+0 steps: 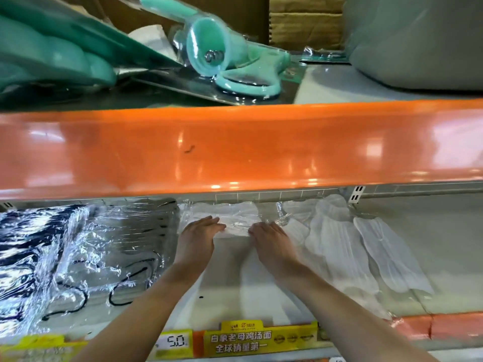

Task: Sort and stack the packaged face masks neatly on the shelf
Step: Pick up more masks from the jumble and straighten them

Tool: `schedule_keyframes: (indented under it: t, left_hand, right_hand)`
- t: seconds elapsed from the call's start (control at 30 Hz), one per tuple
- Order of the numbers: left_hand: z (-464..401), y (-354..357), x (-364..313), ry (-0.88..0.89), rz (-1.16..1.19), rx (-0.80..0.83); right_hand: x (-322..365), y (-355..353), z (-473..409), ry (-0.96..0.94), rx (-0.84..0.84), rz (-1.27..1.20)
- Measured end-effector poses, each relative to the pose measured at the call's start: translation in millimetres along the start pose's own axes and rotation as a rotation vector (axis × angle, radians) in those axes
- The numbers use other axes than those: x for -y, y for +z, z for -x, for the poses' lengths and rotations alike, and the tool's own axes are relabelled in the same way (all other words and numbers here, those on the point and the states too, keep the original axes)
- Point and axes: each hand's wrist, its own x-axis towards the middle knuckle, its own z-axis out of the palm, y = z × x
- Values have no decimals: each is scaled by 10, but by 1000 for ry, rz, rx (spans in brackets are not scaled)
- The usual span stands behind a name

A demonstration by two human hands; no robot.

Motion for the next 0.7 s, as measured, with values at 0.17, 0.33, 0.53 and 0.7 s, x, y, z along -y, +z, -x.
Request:
schedule_keyframes:
  t: [0.17, 0.33, 0.53, 0.7]
  left_hand:
    - [-51, 76, 115, -63, 26, 116]
    - [-9, 185, 229, -71, -153, 387]
    - [45, 185, 213, -77, -158, 463]
    - [19, 149, 184, -101, -164, 422]
  right_hand:
    - [3, 114, -91, 26, 65, 47]
    - [39, 231, -177, 85, 89, 26]
    - [253, 271, -232, 69, 147, 13]
    - [297, 408, -190, 99, 247, -14]
